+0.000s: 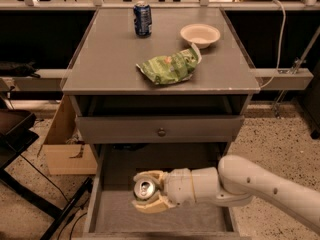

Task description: Pick green can from middle drawer and place on counter

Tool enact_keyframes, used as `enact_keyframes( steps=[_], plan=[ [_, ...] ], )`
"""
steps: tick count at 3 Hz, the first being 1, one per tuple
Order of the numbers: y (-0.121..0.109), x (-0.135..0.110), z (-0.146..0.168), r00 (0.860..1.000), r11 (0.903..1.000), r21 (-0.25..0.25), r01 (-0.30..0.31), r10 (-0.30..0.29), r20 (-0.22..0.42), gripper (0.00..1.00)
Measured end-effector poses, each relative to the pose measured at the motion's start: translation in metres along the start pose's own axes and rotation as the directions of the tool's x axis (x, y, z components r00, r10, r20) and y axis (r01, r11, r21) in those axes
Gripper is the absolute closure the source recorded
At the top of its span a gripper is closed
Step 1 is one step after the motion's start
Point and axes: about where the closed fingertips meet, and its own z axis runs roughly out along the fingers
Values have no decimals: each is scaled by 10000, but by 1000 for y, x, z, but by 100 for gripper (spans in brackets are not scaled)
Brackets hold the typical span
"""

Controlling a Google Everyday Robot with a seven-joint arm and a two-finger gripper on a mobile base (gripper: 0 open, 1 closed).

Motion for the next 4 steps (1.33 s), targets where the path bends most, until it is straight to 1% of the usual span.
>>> enact_keyframes(
  steps=[1,2,3,4],
  plan=[
    [1,-112,-17,9988,9984,-276,491,-491,3,100],
    [-29,-213,-33,9953,9954,236,924,-917,-312,100],
    [-89,-300,-40,9983,9913,1184,578,-580,-18,100],
    [-89,-300,-40,9983,9913,1182,580,-582,-18,100]
  ],
)
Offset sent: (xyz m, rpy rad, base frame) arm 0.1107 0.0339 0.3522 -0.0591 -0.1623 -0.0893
